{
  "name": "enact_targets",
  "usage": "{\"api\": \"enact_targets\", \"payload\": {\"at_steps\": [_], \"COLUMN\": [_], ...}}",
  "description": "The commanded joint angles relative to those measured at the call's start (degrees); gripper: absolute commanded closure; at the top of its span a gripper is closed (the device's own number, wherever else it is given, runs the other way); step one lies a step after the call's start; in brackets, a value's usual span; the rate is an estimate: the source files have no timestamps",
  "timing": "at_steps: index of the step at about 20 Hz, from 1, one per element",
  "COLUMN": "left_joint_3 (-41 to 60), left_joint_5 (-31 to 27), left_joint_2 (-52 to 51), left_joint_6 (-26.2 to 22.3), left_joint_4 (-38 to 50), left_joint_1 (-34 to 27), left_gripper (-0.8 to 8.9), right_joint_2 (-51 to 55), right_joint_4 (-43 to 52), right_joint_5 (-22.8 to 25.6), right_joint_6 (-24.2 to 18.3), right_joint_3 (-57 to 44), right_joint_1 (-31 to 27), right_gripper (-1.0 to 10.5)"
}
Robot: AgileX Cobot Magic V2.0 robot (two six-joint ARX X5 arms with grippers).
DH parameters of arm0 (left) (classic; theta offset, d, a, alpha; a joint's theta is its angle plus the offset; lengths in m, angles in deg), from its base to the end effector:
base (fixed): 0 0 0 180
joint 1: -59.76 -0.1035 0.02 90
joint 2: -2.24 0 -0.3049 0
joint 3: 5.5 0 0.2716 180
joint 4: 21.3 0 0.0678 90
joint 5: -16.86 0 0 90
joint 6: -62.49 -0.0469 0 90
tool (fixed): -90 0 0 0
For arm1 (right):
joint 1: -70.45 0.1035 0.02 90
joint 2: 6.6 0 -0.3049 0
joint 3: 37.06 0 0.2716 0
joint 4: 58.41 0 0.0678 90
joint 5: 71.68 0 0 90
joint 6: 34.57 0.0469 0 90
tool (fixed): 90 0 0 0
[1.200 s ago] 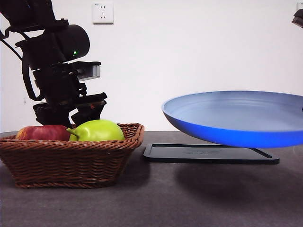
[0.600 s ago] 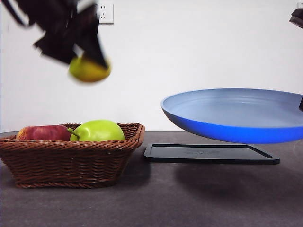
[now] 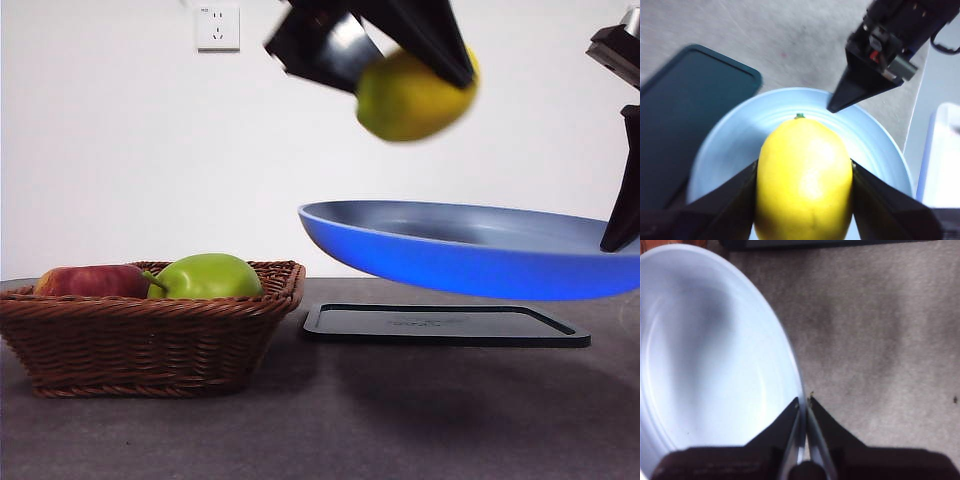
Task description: Take the lemon from the basket,put the lemon in the plate,hand out the plate
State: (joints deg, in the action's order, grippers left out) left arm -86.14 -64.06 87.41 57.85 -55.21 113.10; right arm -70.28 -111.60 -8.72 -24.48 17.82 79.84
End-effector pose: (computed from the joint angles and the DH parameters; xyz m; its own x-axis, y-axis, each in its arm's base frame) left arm 0.2057 -0.2888 0.3149 0.3352 -0.7147 -0.6139 0.8931 0.4485 -0.0344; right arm 0.1985 0.0544 0.2385 0.3385 0.5168 -0.7864 -0.1978 0.8561 0.4774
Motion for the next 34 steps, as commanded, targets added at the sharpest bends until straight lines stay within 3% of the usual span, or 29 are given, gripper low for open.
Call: {"api": "enact_targets", "payload": {"at_steps": [1,4,11,15,20,26,34], "left_joint_3": [-0.85,-0.85,-0.85,-0.85,-0.87,-0.87,-0.87], "left_joint_5": [-0.31,-1.44,-1.68,-1.6,-1.57,-1.57,-2.12], "left_joint_2": [3.82,7.8,8.63,7.5,0.66,-11.06,-22.25], "left_joint_6": [0.15,0.2,0.52,3.63,3.58,3.56,2.51], "left_joint_4": [0.74,0.55,0.48,0.24,-3.41,-12.46,-23.76], "left_joint_1": [1.49,1.84,2.51,2.27,0.81,-1.36,-3.15], "left_gripper": [6.33,6.17,4.59,4.5,4.5,4.51,4.51], "right_joint_2": [-0.59,-0.59,-0.59,-0.61,-1.79,-11.15,-30.75], "right_joint_4": [0.63,0.5,0.35,0.13,0.28,6.01,9.88], "right_joint_5": [-0.46,-0.46,0.15,0.17,0.59,0.5,2.23], "right_joint_6": [0.57,0.57,0.57,1.57,4.37,7.21,7.67], "right_joint_3": [0.66,0.66,0.66,0.66,0.68,4.33,23.12], "right_joint_1": [0.57,0.59,0.59,0.57,-0.13,-2.62,-2.69], "right_gripper": [9.4,9.4,9.4,9.4,9.4,9.4,9.4]}}
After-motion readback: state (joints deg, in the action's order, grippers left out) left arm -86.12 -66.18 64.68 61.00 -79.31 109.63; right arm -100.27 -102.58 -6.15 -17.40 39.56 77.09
